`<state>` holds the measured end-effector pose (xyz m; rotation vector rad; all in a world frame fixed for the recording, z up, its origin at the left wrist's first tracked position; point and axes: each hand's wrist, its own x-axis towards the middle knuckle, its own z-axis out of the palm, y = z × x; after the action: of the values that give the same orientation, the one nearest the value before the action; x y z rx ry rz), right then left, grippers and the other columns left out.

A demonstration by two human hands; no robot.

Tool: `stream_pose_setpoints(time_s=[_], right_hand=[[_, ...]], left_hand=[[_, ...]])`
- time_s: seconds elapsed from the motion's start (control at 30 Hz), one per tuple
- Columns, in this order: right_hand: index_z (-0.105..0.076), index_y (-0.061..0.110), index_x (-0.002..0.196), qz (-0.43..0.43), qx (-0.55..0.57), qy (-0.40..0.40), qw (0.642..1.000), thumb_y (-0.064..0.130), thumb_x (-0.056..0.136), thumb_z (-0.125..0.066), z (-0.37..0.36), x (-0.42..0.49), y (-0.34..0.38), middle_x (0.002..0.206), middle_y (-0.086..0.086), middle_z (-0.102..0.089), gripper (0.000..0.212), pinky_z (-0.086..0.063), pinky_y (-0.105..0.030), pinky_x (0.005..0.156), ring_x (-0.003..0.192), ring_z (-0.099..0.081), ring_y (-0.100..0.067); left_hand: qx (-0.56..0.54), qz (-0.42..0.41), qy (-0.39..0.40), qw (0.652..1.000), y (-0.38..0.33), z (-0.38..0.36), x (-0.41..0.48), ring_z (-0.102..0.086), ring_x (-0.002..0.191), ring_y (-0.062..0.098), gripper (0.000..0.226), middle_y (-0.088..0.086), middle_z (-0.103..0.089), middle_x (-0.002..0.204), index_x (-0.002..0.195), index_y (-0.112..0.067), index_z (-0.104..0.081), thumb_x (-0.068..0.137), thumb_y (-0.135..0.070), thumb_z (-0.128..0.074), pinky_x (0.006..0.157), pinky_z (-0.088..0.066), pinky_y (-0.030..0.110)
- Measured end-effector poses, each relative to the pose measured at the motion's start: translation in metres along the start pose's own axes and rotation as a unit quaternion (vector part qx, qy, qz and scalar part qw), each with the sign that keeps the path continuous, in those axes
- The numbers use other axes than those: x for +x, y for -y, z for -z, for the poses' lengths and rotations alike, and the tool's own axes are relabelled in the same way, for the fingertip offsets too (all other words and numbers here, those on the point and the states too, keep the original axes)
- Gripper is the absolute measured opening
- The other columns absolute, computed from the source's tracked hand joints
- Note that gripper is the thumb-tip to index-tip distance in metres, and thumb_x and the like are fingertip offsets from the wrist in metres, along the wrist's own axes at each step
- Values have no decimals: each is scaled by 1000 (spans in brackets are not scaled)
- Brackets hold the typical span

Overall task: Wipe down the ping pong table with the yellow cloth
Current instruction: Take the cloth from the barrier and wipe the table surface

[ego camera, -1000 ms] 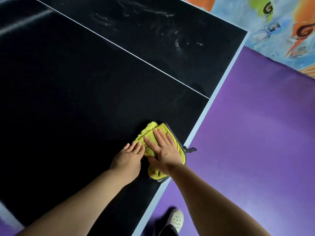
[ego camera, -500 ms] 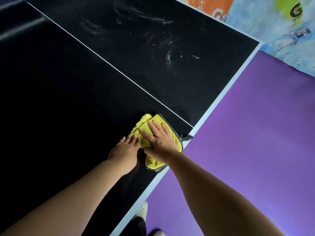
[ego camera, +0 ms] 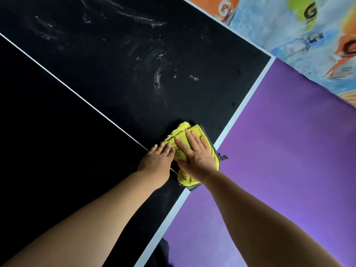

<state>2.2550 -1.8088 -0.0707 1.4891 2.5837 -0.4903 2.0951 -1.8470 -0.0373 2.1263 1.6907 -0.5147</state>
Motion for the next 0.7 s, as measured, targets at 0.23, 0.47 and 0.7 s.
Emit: stream_pose_setpoints(time_s=[0.23, 0.47, 0.7], right_hand=[[-4, 44, 152, -29, -9, 4, 1000, 51, 94, -49, 26, 44, -79, 162, 4, 12, 74, 23, -28, 113, 142, 24, -8], [-8, 44, 153, -26, -2, -1, 1000, 51, 93, -49, 59, 99, -158, 163, 4, 11, 73, 18, -32, 117, 148, 16, -15], [-2, 45, 152, 12, -14, 10, 1000, 56, 92, -44, 94, 168, -255, 162, 3, 16, 74, 16, -37, 119, 147, 20, -16]], left_hand=[[1, -30, -9, 999, -25, 45, 81, 4, 145, 25, 58, 9, 6, 158, 150, -12, 2, 98, -13, -23, 118, 1, 37], [3, -1, -7, 1000, -55, 92, 166, 4, 145, 24, 58, 7, 7, 158, 150, -13, 3, 99, -13, -23, 118, 1, 37], [-3, 40, 3, 999, -87, 148, 262, 4, 145, 24, 59, 8, 7, 158, 150, -13, 3, 98, -12, -25, 118, 1, 37]])
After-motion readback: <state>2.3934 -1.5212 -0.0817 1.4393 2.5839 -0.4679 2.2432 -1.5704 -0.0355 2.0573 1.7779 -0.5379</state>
